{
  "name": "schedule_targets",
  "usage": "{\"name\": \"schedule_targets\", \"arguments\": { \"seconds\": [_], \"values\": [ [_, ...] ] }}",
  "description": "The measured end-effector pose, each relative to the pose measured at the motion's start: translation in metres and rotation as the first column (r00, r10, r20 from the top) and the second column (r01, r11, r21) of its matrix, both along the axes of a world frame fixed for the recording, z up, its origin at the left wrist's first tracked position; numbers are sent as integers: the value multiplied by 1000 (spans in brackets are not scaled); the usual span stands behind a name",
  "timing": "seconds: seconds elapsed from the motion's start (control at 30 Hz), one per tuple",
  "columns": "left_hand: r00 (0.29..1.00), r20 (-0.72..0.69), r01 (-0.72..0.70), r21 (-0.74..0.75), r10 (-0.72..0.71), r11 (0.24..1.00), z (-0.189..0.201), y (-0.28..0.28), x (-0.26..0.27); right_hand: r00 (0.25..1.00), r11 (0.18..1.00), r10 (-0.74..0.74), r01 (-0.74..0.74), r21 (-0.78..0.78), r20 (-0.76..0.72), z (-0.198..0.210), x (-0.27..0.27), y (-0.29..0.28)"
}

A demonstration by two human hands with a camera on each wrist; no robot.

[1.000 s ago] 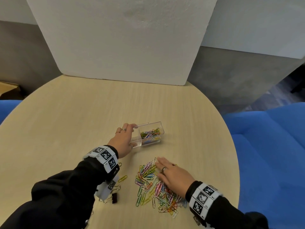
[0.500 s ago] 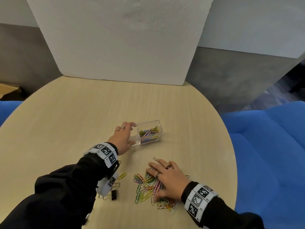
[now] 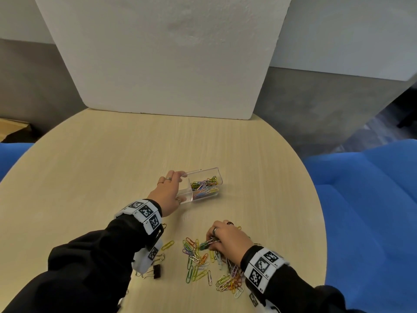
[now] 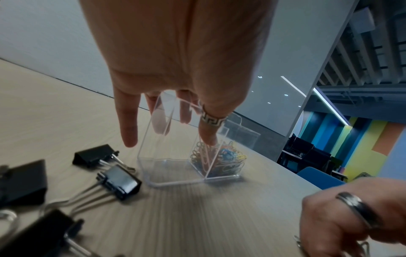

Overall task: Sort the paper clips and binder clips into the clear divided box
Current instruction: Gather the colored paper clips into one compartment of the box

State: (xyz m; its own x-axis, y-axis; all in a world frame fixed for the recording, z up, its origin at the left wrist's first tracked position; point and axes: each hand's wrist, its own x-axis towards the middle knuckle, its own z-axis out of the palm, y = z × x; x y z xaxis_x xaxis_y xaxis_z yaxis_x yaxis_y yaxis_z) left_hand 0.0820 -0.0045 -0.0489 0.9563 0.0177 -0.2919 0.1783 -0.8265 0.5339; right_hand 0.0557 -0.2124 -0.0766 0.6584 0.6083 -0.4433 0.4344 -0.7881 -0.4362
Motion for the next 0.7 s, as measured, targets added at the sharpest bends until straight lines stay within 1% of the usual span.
{"name": "schedule_targets", "arguments": {
  "seconds": [0.13, 0.27, 0.33, 0.43, 0.5, 0.6, 0.7],
  "values": [
    [1000, 5, 1, 6, -1, 1000, -1, -1, -2, 998, 997, -64, 64, 37, -9, 2, 5, -1],
    [1000, 4, 11, 7, -11, 1000, -2, -1, -6, 985, 972, -170, 166, 166, 5, 19, 13, -3],
    [1000, 7, 16, 8, -16, 1000, -1, -1, -8, 973, 945, -224, 205, 254, 47, 34, 23, -2],
    [1000, 16, 18, 14, -18, 1000, 0, -2, -9, 938, 885, -312, 228, 405, 152, 55, 43, 6],
    [1000, 17, 16, 13, -17, 1000, 0, -2, -9, 913, 858, -356, 234, 458, 201, 65, 57, 15],
    [1000, 8, 17, 21, -17, 1000, -2, -2, -9, 885, 870, -367, 218, 442, 286, 66, 72, 31],
    [1000, 7, 12, 32, -12, 999, -3, -1, -9, 896, 928, -298, 190, 322, 328, 54, 76, 42]
  ]
}}
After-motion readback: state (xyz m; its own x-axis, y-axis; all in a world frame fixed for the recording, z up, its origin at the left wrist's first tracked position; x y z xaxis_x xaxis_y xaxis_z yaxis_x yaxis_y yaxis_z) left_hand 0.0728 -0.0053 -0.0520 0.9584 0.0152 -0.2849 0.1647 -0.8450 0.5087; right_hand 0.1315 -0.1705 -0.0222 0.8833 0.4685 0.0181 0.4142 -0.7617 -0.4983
